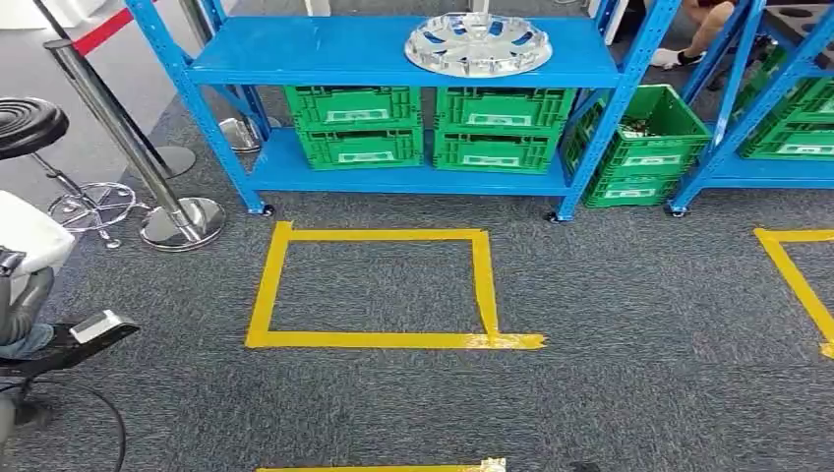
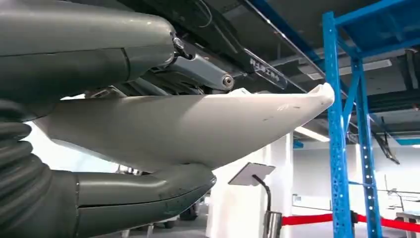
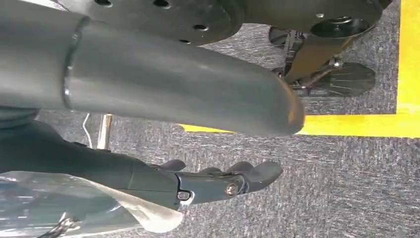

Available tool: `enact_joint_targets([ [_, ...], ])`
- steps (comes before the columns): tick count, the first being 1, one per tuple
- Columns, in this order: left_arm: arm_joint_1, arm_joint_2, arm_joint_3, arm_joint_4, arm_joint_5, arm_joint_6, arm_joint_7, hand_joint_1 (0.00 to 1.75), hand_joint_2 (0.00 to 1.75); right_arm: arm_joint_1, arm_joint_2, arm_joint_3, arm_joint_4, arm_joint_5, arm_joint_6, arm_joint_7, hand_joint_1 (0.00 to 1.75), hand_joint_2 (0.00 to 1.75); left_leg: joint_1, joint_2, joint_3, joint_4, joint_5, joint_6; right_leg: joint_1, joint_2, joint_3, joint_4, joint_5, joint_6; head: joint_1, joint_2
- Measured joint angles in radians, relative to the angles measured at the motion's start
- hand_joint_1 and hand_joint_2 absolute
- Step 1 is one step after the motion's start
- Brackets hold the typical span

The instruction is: Take the parts from the cabinet and place them on the table.

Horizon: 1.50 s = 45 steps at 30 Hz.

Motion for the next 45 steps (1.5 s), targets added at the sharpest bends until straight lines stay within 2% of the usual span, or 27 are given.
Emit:
enact_joint_targets([
  [45,-0.012,-0.016,-0.01,0.004,-0.011,-0.009,0.0,1.75,1.75,0.0,0.0,0.0,0.0,0.0,-0.002,0.005,0.0,0.0,-0.001,0.0,-0.001,0.001,0.0,0.0,-0.001,0.0,-0.001,-0.001,0.001,0.001,0.0,0.0],
])
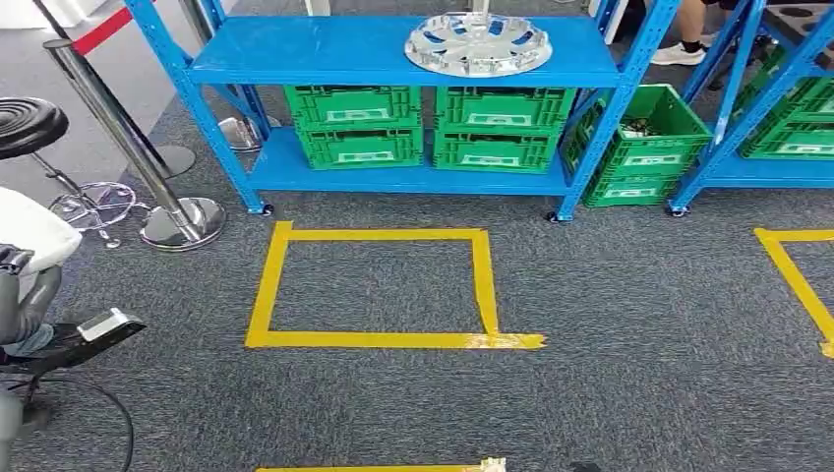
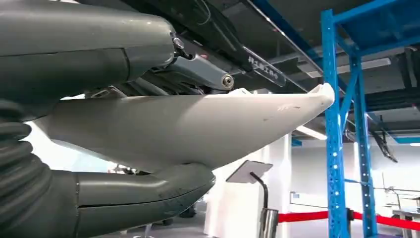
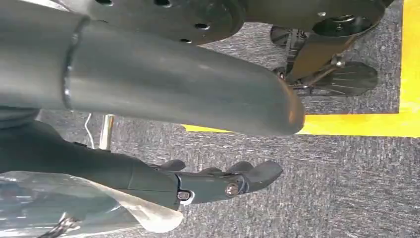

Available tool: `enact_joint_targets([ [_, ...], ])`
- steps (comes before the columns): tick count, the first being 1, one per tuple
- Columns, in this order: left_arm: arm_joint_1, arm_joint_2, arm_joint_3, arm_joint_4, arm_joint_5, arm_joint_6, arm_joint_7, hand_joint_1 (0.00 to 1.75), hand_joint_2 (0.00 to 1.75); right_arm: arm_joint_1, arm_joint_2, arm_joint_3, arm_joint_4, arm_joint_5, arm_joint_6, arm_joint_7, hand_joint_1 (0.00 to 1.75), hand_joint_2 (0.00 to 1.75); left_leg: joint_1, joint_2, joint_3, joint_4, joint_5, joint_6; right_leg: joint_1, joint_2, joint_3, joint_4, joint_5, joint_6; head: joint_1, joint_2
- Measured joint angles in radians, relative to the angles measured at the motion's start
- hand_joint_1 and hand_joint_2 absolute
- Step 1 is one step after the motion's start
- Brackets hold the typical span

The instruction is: Take the parts from the cabinet and place them on the table.

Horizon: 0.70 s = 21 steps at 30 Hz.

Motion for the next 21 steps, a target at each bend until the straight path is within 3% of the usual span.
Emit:
enact_joint_targets([
  [8,-0.001,0.001,-0.005,0.0,0.0,-0.003,0.003,1.75,1.75,0.0,0.0,0.0,0.0,-0.003,0.0,0.0,0.0,0.0,-0.005,0.0,-0.004,0.008,-0.002,0.009,-0.004,0.0,0.0,-0.001,0.004,0.009,0.0,0.0],
  [10,-0.001,0.002,-0.006,0.0,0.0,-0.003,0.003,1.75,1.75,0.0,0.0,0.0,0.0,-0.003,0.0,0.0,0.0,0.0,-0.006,0.0,-0.005,0.003,0.003,0.017,-0.006,0.0,0.001,-0.005,0.008,0.018,-0.001,0.0],
  [11,-0.002,0.002,-0.006,0.0,0.0,-0.003,0.003,1.75,1.75,0.0,0.0,0.0,0.0,-0.003,0.0,0.0,0.0,0.0,0.003,0.002,0.0,-0.014,0.014,0.027,-0.006,-0.001,-0.007,0.004,-0.001,0.021,0.0,0.0],
  [12,-0.003,0.002,-0.006,0.0,0.0,-0.003,0.003,1.75,1.75,0.0,0.0,0.0,0.0,-0.003,-0.001,0.0,0.0,0.0,0.002,0.005,0.0,-0.018,0.017,0.032,-0.006,-0.002,-0.02,0.025,-0.024,0.02,0.0,0.0],
  [13,-0.005,0.002,-0.006,0.0,0.0,-0.003,0.003,1.75,1.75,0.0,0.0,0.0,0.0,-0.003,-0.002,0.001,0.0,0.0,0.001,0.005,-0.004,-0.017,0.019,0.035,-0.005,-0.002,-0.047,0.088,-0.069,0.018,0.004,0.0],
  [15,-0.004,0.001,-0.006,0.0,0.0,-0.003,0.003,1.75,1.75,0.001,0.0,0.0,0.0,-0.003,-0.002,0.001,0.0,0.0,-0.001,0.006,-0.01,-0.016,0.02,0.036,-0.005,-0.002,-0.122,0.261,-0.148,0.017,0.002,0.0],
  [16,-0.003,0.0,-0.006,0.0,0.0,-0.004,0.004,1.75,1.75,0.002,0.0,0.0,0.0,-0.003,-0.002,0.001,0.0,0.0,-0.001,0.006,-0.013,-0.015,0.021,0.035,-0.004,-0.002,-0.147,0.319,-0.166,0.016,0.003,0.0],
  [17,-0.003,0.0,-0.006,0.0,0.0,-0.004,0.003,1.75,1.75,0.004,0.0,0.0,0.0,-0.003,-0.002,0.002,0.0,0.0,-0.001,0.006,-0.014,-0.013,0.021,0.035,-0.004,-0.002,-0.148,0.324,-0.156,0.016,0.003,0.0],
  [18,-0.003,0.0,-0.007,0.001,0.0,-0.004,0.003,1.75,1.75,0.004,0.0,0.0,0.0,-0.003,-0.002,0.002,0.0,0.0,-0.001,0.006,-0.015,-0.01,0.021,0.034,-0.004,-0.002,-0.119,0.276,-0.122,0.015,0.003,0.0],
  [20,-0.004,0.0,-0.007,0.001,0.0,-0.004,0.003,1.75,1.75,0.002,-0.001,0.0,0.0,-0.003,-0.002,0.002,0.0,0.0,0.001,0.005,-0.015,-0.002,0.016,0.027,-0.005,-0.004,-0.017,0.089,-0.038,0.01,0.003,0.0],
  [21,-0.004,0.0,-0.007,0.001,-0.001,-0.004,0.003,1.75,1.75,0.001,-0.001,0.0,0.0,-0.003,-0.002,0.002,0.0,0.0,0.001,0.005,-0.016,0.004,0.013,0.02,-0.005,-0.006,0.015,0.024,-0.043,0.008,0.003,0.0],
])
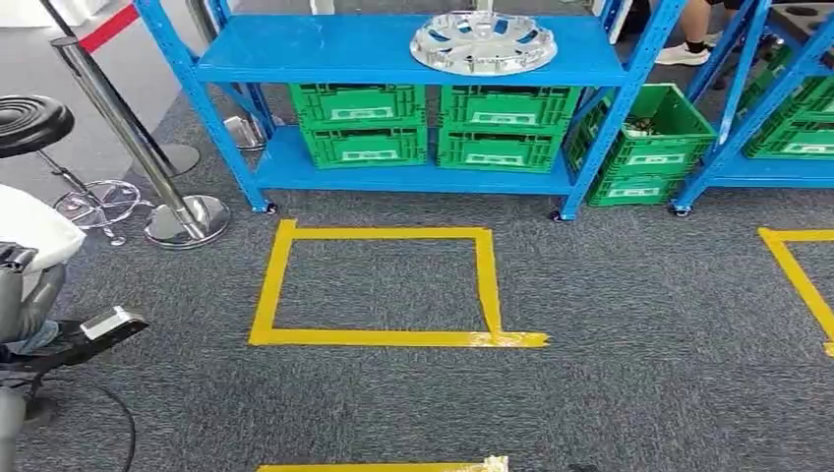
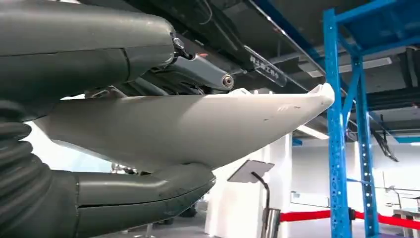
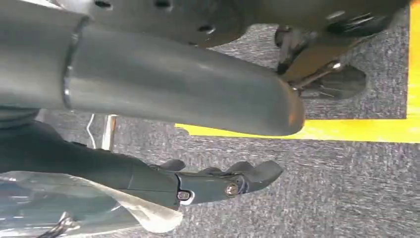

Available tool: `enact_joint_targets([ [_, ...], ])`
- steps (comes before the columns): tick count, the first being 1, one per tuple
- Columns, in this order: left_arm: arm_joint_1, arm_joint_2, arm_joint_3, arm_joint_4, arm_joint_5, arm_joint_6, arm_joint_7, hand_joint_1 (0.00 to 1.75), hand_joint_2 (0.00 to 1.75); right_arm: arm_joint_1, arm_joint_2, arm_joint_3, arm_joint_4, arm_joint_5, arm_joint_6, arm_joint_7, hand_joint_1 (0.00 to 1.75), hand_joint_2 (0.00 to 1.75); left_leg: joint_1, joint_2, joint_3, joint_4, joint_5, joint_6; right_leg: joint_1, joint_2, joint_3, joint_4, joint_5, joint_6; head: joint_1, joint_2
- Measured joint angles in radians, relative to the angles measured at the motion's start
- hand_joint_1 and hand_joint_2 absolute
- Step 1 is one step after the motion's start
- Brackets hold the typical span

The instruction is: Take the parts from the cabinet and place them on the table.

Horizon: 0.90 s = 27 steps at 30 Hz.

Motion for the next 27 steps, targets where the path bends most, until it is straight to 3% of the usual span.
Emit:
enact_joint_targets([
  [1,-0.001,0.001,0.0,0.0,0.0,0.0,0.0,1.75,1.75,-0.002,0.0,0.0,0.0,0.0,0.0,0.0,0.0,0.0,-0.006,-0.001,-0.005,0.007,-0.002,-0.008,0.004,0.001,0.01,-0.006,-0.003,-0.003,-0.001,0.0],
  [4,-0.001,0.001,-0.002,0.0,0.0,0.0,0.0,1.75,1.75,0.002,0.0,0.0,0.0,0.0,-0.002,0.0,0.0,0.0,-0.001,-0.001,-0.008,0.006,0.006,-0.022,0.009,0.004,0.006,-0.002,0.003,-0.016,-0.002,0.0],
  [6,-0.001,0.002,-0.003,0.0,0.0,0.0,0.0,1.75,1.75,0.001,0.0,0.0,0.0,0.0,-0.001,0.0,0.0,0.0,0.002,-0.003,-0.015,0.023,-0.015,-0.034,0.001,0.002,0.008,-0.01,0.011,-0.029,-0.005,0.0],
  [7,-0.004,0.002,-0.003,0.0,0.0,0.0,0.0,1.75,1.75,0.0,0.0,0.0,0.0,0.0,-0.001,0.0,0.0,0.0,0.003,-0.003,-0.032,0.069,-0.049,-0.041,0.001,0.002,0.007,-0.01,0.012,-0.034,-0.01,0.0],
  [9,-0.001,0.002,-0.004,0.001,0.0,0.0,0.0,1.75,1.75,-0.001,0.0,0.0,0.0,0.0,-0.001,0.0,0.0,0.0,0.01,-0.003,-0.102,0.237,-0.131,-0.051,0.003,0.001,0.004,-0.01,0.012,-0.037,-0.009,0.0],
  [10,0.0,0.002,-0.005,0.002,0.0,0.0,0.0,1.75,1.75,0.001,0.0,0.0,0.0,0.0,-0.001,0.0,0.0,0.0,0.012,-0.003,-0.129,0.3,-0.153,-0.053,0.004,0.001,0.002,-0.009,0.012,-0.037,-0.01,0.0],
  [11,0.0,0.002,-0.005,0.003,0.0,0.0,0.0,1.75,1.75,0.002,0.0,0.0,0.0,0.0,-0.001,0.0,0.0,0.0,0.014,-0.002,-0.137,0.319,-0.15,-0.054,0.004,0.001,0.002,-0.009,0.012,-0.037,-0.01,0.0],
  [12,0.0,0.002,-0.005,0.003,0.0,0.0,0.0,1.75,1.75,0.003,0.0,0.0,0.0,0.0,-0.001,0.0,0.0,0.0,0.016,-0.002,-0.122,0.294,-0.125,-0.054,0.004,0.001,0.002,-0.008,0.012,-0.037,-0.009,0.0],
  [15,-0.002,0.002,-0.006,0.003,0.0,-0.001,0.0,1.75,1.75,0.001,0.0,0.0,0.0,0.0,0.001,0.002,0.0,0.0,0.017,-0.003,0.002,0.045,0.0,-0.047,0.004,0.002,0.007,-0.007,0.011,-0.035,-0.01,0.0],
  [16,-0.004,0.002,-0.007,0.003,-0.001,-0.002,0.0,1.75,1.75,0.0,0.0,0.0,0.0,0.0,0.001,0.002,0.0,0.0,0.013,-0.003,0.018,0.021,-0.021,-0.045,0.009,0.002,0.002,-0.008,0.013,-0.03,-0.008,0.0],
  [19,-0.004,0.002,-0.009,0.003,-0.005,-0.005,0.001,1.75,1.75,0.0,0.0,0.0,0.0,0.0,0.001,0.002,0.0,0.0,0.007,-0.004,0.007,0.009,-0.019,-0.033,0.006,0.001,-0.008,-0.009,0.02,-0.012,-0.008,0.0],
  [21,-0.004,0.002,-0.009,0.003,-0.008,-0.005,0.001,1.75,1.75,0.0,0.0,0.0,0.0,0.0,0.001,0.003,0.0,0.0,0.013,-0.002,0.01,-0.007,-0.006,-0.014,0.005,0.001,-0.021,-0.002,0.008,0.0,-0.007,0.0],
  [22,-0.005,0.002,-0.01,0.003,-0.01,-0.005,0.001,1.75,1.75,-0.001,0.0,0.0,0.0,0.0,0.001,0.003,0.0,0.0,0.012,-0.001,0.009,-0.008,-0.005,-0.01,0.005,0.001,-0.036,0.035,-0.023,0.002,-0.006,0.0],
  [24,-0.003,0.002,-0.01,0.003,-0.01,-0.005,0.002,1.75,1.75,0.0,0.0,0.0,0.0,-0.001,0.001,0.005,0.0,0.0,0.01,0.0,0.004,-0.008,-0.003,-0.005,0.006,0.001,-0.106,0.194,-0.103,0.003,-0.008,0.0],
  [25,-0.003,0.001,-0.01,0.003,-0.01,-0.005,0.002,1.75,1.75,0.001,0.0,0.0,0.0,-0.001,0.001,0.005,0.0,0.0,0.008,0.0,0.002,-0.008,-0.002,-0.004,0.006,0.001,-0.141,0.27,-0.13,0.004,-0.006,0.0],
  [26,-0.002,0.001,-0.011,0.003,-0.011,-0.005,0.002,1.75,1.75,0.003,0.0,0.0,0.0,0.0,0.001,0.006,0.0,0.0,0.007,0.0,0.001,-0.007,-0.001,-0.003,0.006,0.001,-0.16,0.312,-0.134,0.004,-0.007,0.0],
  [27,0.0,0.001,-0.011,0.003,-0.011,-0.006,0.003,1.75,1.75,0.004,0.0,0.0,0.0,0.0,0.002,0.007,0.0,0.0,0.006,0.0,0.001,-0.007,-0.001,-0.003,0.006,0.001,-0.153,0.299,-0.114,0.004,-0.007,0.0],
])
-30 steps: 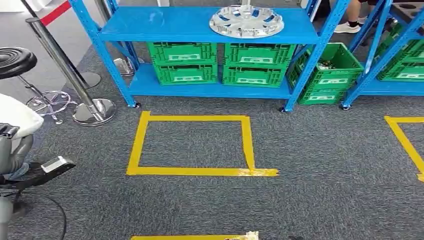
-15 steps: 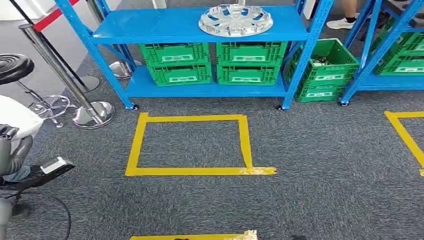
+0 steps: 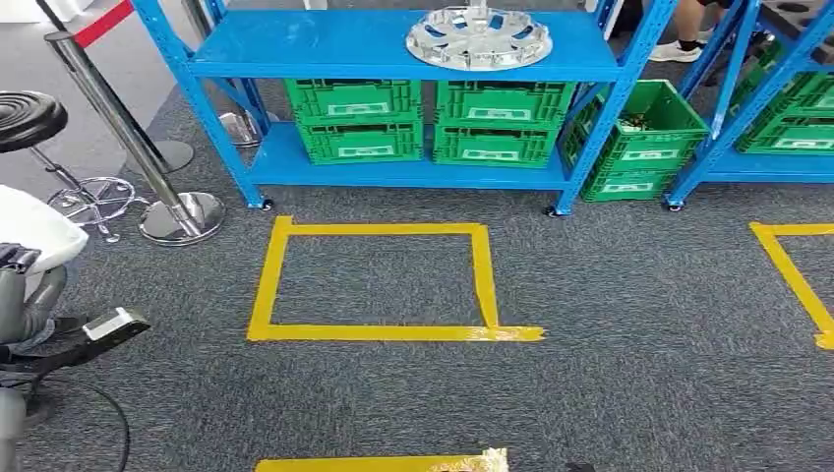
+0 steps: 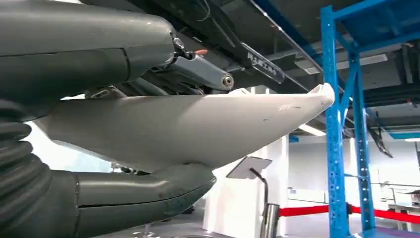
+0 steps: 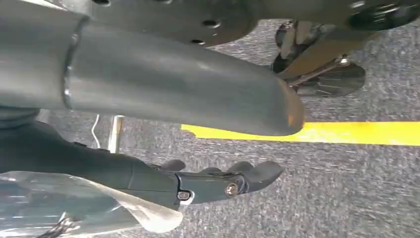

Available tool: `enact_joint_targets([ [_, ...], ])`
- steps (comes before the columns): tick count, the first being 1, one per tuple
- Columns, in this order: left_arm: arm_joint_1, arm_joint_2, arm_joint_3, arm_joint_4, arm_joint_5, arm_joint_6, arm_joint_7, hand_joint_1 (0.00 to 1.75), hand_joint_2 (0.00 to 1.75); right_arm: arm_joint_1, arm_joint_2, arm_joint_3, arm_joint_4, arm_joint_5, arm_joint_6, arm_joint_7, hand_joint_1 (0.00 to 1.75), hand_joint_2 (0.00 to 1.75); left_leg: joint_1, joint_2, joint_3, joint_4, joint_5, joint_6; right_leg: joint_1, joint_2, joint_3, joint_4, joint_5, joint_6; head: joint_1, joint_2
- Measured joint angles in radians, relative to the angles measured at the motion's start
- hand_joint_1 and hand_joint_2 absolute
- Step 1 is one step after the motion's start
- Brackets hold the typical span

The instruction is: Take the parts from the cabinet and place them on the table.

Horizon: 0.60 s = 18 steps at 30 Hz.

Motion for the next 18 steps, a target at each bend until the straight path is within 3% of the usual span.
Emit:
enact_joint_targets([
  [1,0.0,0.0,0.0,0.0,0.0,0.0,0.0,1.75,1.75,0.0,0.0,0.0,0.0,0.0,0.0,0.0,0.0,0.0,0.0,-0.001,0.0,0.002,0.0,0.0,0.0,0.0,0.03,-0.059,0.039,-0.002,0.0,0.0],
  [3,0.0,0.0,0.0,0.0,0.0,0.0,0.003,1.75,1.75,-0.003,0.0,0.0,0.0,0.001,0.0,0.0,0.0,0.0,0.0,-0.001,0.0,0.007,-0.002,-0.003,0.0,-0.001,0.127,-0.244,0.123,-0.008,0.001,0.0],
  [4,0.0,0.0,0.0,0.0,0.0,0.0,0.004,1.75,1.75,-0.005,0.0,0.0,0.0,0.002,0.0,-0.001,0.0,0.0,-0.003,-0.001,-0.002,0.012,-0.004,-0.008,0.001,-0.001,0.15,-0.29,0.111,-0.012,0.0,0.0],
  [6,-0.003,0.001,-0.001,0.0,-0.002,0.0,0.008,1.75,1.75,-0.005,0.0,0.001,0.0,0.003,0.0,-0.008,0.0,0.0,-0.006,-0.002,-0.011,0.02,-0.004,-0.017,0.001,0.001,0.158,-0.303,0.113,-0.016,-0.002,0.0],
  [7,-0.003,0.001,-0.002,0.0,-0.002,0.0,0.009,1.75,1.75,-0.004,0.0,0.001,0.0,0.003,-0.002,-0.009,0.0,0.0,-0.007,-0.003,-0.012,0.022,-0.004,-0.004,0.001,0.001,0.157,-0.303,0.115,-0.013,-0.002,0.0],
  [11,-0.009,0.001,-0.002,0.002,-0.005,0.0,0.013,1.75,1.75,-0.003,0.0,0.001,0.0,0.006,-0.008,-0.005,0.0,0.0,-0.005,-0.002,-0.008,0.014,0.001,-0.004,0.005,0.002,0.157,-0.303,0.116,-0.016,-0.001,0.0],
  [16,-0.009,0.001,0.004,0.002,-0.008,0.0,0.014,1.75,1.75,-0.003,0.0,0.001,0.0,0.009,-0.022,0.011,0.0,0.0,-0.004,-0.003,-0.007,0.009,0.005,-0.012,0.006,0.001,0.156,-0.302,0.115,-0.023,-0.002,0.0],
  [18,-0.009,0.001,0.008,0.002,-0.008,-0.001,0.014,1.75,1.75,-0.003,0.0,0.001,0.0,0.012,-0.028,0.019,0.0,0.0,-0.003,-0.002,-0.007,0.008,0.005,-0.02,0.007,0.001,0.156,-0.302,0.115,-0.023,-0.002,0.0],
])
